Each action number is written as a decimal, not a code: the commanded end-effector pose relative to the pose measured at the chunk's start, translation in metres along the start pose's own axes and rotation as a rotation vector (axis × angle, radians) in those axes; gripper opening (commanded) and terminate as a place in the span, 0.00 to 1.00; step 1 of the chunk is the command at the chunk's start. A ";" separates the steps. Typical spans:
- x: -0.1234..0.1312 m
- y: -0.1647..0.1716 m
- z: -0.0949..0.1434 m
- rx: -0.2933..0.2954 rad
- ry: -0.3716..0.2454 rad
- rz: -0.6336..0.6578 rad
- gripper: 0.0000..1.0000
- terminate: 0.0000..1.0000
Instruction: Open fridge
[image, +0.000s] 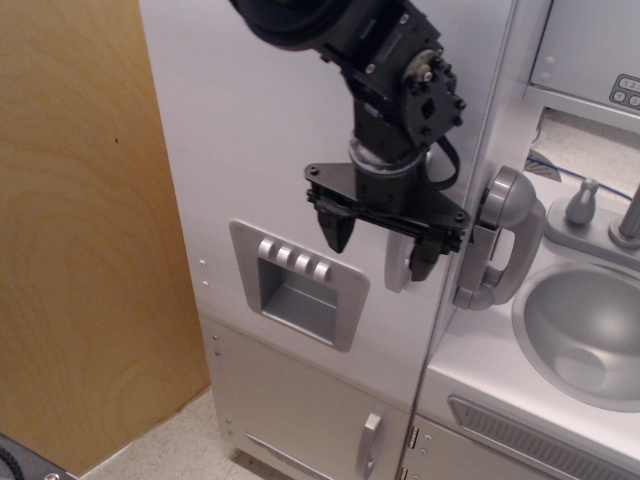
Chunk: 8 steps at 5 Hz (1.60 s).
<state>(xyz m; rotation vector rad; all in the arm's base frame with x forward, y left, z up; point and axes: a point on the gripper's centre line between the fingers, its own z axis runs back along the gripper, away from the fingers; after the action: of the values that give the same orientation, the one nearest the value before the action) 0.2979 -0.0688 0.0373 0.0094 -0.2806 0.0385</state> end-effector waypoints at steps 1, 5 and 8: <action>0.028 -0.004 0.002 0.053 -0.118 0.021 1.00 0.00; 0.009 0.009 0.016 0.028 -0.079 -0.049 0.00 0.00; -0.059 0.032 0.044 -0.009 0.071 -0.113 1.00 0.00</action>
<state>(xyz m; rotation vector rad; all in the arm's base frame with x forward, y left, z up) 0.2234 -0.0406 0.0526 0.0150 -0.1753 -0.0661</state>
